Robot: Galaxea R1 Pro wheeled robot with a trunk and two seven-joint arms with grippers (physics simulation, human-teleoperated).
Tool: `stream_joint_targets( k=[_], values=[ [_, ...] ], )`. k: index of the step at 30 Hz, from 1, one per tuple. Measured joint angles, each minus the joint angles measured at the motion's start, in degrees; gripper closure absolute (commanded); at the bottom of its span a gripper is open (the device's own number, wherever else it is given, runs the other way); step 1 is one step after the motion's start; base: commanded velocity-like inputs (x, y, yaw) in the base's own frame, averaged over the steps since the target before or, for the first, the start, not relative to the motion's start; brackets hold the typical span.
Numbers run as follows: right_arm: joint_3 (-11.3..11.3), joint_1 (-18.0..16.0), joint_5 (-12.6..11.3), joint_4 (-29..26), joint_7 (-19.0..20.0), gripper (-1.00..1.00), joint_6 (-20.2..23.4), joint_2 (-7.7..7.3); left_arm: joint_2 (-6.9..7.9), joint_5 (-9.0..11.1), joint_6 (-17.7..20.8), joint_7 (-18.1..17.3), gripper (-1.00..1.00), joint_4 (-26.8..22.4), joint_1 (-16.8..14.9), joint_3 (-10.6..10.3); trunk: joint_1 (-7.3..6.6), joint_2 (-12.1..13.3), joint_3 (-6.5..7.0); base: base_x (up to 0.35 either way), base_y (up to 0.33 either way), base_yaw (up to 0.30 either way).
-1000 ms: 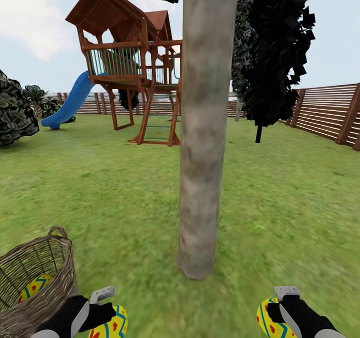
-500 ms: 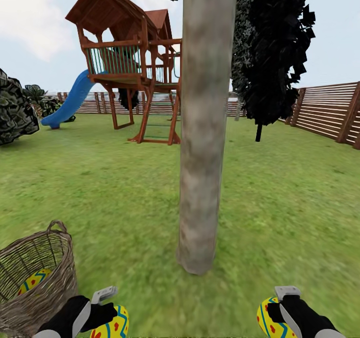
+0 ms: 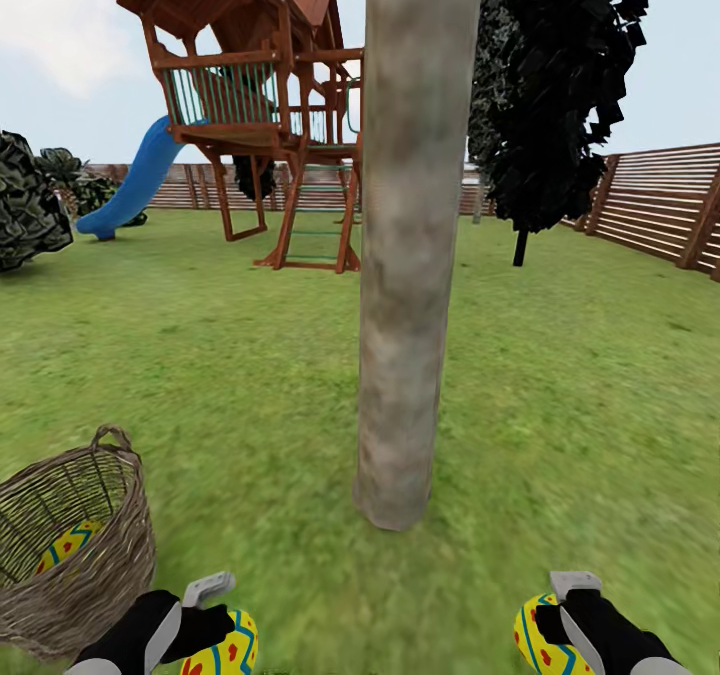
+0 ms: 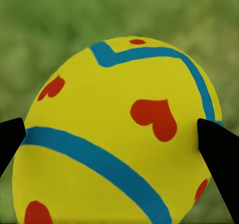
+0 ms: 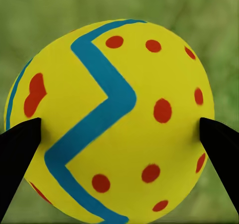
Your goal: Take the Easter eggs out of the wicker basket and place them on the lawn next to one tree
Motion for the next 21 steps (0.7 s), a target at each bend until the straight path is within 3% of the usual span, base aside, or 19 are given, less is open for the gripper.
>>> stream_joint_targets(
  k=[18,21],
  values=[
    [0.02,0.0,0.04,0.0,-0.07,1.0,0.0,0.09,-0.09,-0.02,-0.08,0.0,1.0,0.0,0.0,-0.02,0.46,-0.24,-3.99,0.0,0.0,0.0],
    [0.02,0.0,-0.01,0.0,-0.07,1.0,0.05,0.06,-0.32,0.09,-0.16,-0.07,1.0,-0.26,0.0,0.0,0.46,-0.25,-4.0,0.036,-0.007,0.0]
  ],
)
